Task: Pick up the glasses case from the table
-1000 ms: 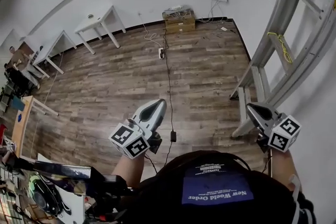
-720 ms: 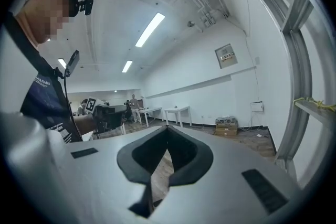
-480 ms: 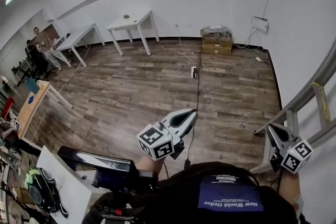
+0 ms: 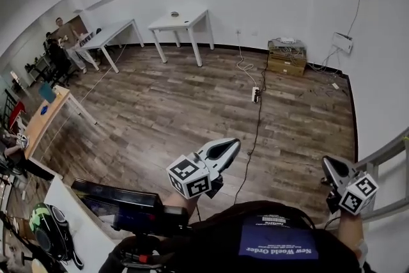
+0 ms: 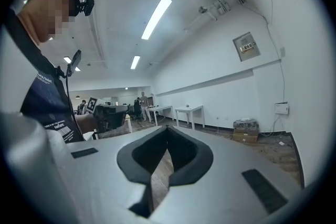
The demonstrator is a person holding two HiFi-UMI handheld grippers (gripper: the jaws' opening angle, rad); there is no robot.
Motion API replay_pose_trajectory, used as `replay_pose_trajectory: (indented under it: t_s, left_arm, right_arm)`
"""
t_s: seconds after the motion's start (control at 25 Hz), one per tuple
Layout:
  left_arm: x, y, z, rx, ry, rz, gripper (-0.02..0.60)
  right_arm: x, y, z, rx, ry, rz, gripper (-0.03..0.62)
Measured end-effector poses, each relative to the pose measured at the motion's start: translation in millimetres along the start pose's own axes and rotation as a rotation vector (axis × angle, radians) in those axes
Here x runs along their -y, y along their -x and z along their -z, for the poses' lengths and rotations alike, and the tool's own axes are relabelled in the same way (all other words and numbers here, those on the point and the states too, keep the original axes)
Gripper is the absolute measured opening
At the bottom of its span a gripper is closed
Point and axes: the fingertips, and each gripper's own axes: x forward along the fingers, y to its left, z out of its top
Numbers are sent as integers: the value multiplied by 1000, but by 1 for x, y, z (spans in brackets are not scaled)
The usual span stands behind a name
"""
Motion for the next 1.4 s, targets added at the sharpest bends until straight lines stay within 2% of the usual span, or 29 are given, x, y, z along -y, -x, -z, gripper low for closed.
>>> replay_pose_trajectory:
  t_s: [0.16, 0.36, 0.72, 0.88, 1.16, 1.4]
  left_arm:
    - [-30, -25, 8, -8, 12, -31, -3]
    - [-52, -87, 15, -25, 6, -68, -3]
    - [-68, -259, -3, 22, 27, -143, -3]
    - [-70, -331, -7, 26, 36, -144, -3]
    - [-100, -396, -2, -24, 47, -153, -3]
    - [-158, -438, 7, -29, 52, -90, -3]
  right_arm:
    - [37, -30, -2, 3, -11, -23, 0]
    - [107, -59, -3, 2, -23, -76, 0]
    - [278, -84, -49, -19, 22, -186, 0]
    - [345, -89, -64, -11, 28, -218, 0]
    - [422, -101, -54, -37, -42, -178, 0]
    - [460, -151, -57, -36, -42, -124, 0]
